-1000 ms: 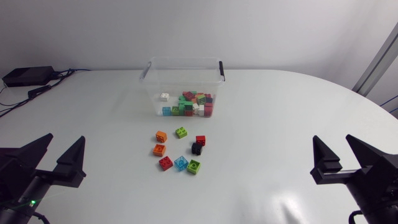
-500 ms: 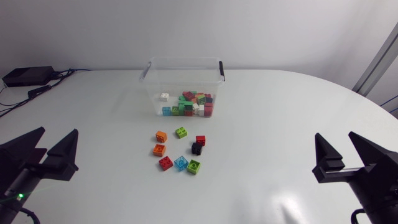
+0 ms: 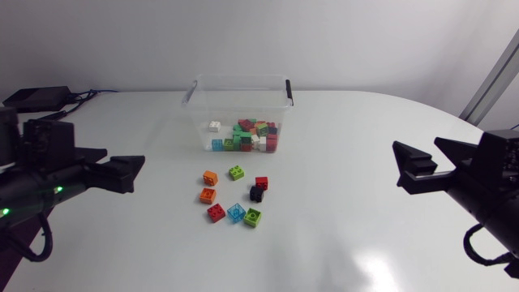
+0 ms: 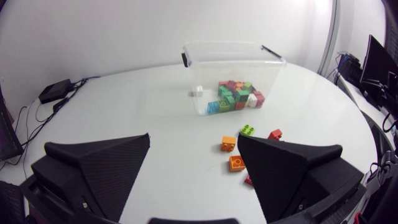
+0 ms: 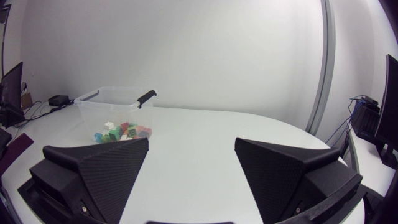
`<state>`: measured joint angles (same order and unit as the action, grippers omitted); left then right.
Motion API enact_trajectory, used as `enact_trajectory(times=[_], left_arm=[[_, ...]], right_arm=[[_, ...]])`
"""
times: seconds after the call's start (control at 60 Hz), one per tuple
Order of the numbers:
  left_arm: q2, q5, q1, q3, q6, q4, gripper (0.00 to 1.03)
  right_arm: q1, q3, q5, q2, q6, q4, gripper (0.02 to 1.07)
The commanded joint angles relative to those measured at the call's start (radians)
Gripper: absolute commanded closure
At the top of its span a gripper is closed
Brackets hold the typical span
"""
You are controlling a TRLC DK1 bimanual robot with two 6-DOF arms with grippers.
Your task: Place the duplo bricks in the container
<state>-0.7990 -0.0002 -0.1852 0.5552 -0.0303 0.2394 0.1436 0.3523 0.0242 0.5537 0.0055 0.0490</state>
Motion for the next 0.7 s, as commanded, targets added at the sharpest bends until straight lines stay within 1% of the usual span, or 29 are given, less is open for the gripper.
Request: enact_trajectory(times=[0.0, 0.083, 0.15, 0.167, 0.2, 0.267, 0.333, 0.433, 0.45, 0.467, 0.517, 0.6, 0.633, 0.683], left_arm=[[-0.112, -0.006, -0.013, 0.064, -0.028, 0.021, 0.06], [-0.236, -0.007, -0.022, 0.123, -0.054, 0.041, 0.06], [-0.344, -0.006, -0.020, 0.193, -0.108, 0.095, 0.06], [-0.398, -0.006, -0.020, 0.235, -0.125, 0.132, 0.06], [-0.459, -0.003, -0.019, 0.279, -0.125, 0.169, 0.05], [-0.543, 0.012, -0.022, 0.331, -0.129, 0.192, 0.05], [-0.620, 0.017, -0.036, 0.380, -0.138, 0.212, 0.05], [-0.726, 0.017, -0.066, 0.465, -0.140, 0.258, 0.05], [-0.726, 0.017, -0.066, 0.465, -0.140, 0.258, 0.05], [-0.770, 0.017, -0.079, 0.499, -0.140, 0.271, 0.05], [-0.829, 0.017, -0.089, 0.545, -0.138, 0.293, 0.05], [-0.927, 0.020, -0.114, 0.620, -0.125, 0.327, 0.06], [-0.965, 0.020, -0.125, 0.649, -0.111, 0.337, 0.06], [-1.005, 0.020, -0.142, 0.687, -0.100, 0.360, 0.06]], right_arm=[[0.054, 0.051, 0.028, 0.074, 0.034, -0.009, 0.07], [0.093, 0.093, 0.045, 0.141, 0.053, -0.026, 0.07], [0.119, 0.123, 0.068, 0.178, 0.054, -0.058, 0.07], [0.132, 0.136, 0.071, 0.192, 0.057, -0.072, 0.07], [0.154, 0.152, 0.082, 0.210, 0.060, -0.095, 0.07], [0.175, 0.177, 0.100, 0.239, 0.062, -0.117, 0.07], [0.214, 0.218, 0.106, 0.282, 0.065, -0.175, 0.07], [0.240, 0.313, 0.118, 0.374, 0.060, -0.302, 0.07], [0.240, 0.313, 0.118, 0.374, 0.060, -0.302, 0.07], [0.248, 0.344, 0.112, 0.410, 0.042, -0.340, 0.07], [0.251, 0.373, 0.102, 0.446, 0.030, -0.368, 0.07], [0.251, 0.427, 0.052, 0.515, 0.021, -0.437, 0.07], [0.249, 0.436, 0.025, 0.535, 0.007, -0.451, 0.07], [0.237, 0.436, -0.047, 0.557, -0.016, -0.456, 0.07]])
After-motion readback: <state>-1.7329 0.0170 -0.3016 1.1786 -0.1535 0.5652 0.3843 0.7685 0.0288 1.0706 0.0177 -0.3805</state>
